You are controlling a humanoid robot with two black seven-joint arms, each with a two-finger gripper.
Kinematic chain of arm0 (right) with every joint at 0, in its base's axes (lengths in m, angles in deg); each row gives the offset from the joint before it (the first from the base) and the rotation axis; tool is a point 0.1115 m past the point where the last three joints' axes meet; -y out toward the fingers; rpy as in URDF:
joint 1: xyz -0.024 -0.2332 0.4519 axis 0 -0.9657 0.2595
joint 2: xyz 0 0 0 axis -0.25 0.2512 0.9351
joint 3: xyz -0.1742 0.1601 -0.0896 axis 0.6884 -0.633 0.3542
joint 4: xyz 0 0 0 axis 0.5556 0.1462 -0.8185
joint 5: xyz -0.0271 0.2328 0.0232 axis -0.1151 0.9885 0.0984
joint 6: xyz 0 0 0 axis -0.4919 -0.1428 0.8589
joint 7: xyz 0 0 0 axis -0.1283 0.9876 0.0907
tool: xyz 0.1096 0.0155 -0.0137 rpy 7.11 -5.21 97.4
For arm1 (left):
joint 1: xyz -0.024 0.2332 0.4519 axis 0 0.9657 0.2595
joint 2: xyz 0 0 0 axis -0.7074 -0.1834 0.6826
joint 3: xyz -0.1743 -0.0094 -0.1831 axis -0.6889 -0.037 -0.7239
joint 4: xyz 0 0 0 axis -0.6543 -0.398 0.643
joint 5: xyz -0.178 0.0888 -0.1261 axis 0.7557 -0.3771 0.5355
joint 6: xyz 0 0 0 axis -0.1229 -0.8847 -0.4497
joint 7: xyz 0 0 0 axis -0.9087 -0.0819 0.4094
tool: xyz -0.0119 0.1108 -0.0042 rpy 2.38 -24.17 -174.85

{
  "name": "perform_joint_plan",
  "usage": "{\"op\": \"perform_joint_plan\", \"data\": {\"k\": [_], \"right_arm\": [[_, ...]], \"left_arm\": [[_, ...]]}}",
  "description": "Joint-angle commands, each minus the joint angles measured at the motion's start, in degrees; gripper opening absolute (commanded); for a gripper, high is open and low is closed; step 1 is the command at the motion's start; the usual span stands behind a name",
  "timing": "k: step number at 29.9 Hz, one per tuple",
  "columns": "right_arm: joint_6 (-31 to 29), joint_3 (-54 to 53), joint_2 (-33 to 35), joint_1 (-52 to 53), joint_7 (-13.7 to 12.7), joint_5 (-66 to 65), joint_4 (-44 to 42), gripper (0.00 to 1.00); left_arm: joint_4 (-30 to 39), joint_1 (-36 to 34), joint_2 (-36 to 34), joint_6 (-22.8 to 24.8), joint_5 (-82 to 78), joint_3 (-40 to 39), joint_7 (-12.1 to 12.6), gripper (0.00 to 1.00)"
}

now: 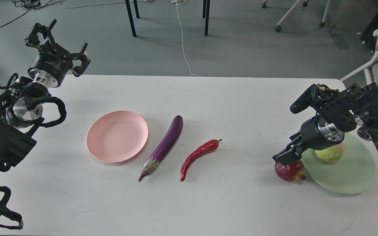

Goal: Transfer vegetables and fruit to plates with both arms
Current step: 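Move the right gripper back and down onto the red pomegranate, then grasp the pomegranate with the right gripper and lift it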

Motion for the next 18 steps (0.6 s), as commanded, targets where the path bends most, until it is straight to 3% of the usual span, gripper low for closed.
{"op": "perform_joint_plan", "data": {"k": [1, 18], "right_arm": [[0.03, 0.27, 0.01, -0.52, 0.09, 0.02, 0.04, 0.97], [1.26, 1.06, -0.77, -7.99, 0.35, 0.72, -2.77, 0.93]], "left_arm": [[0.01, -0.19, -0.14, 0.10, -0.08, 0.00, 0.00, 0.98], [-0.08, -0.02, -0.32, 0.19, 0.01, 0.00, -0.09, 0.98]]}}
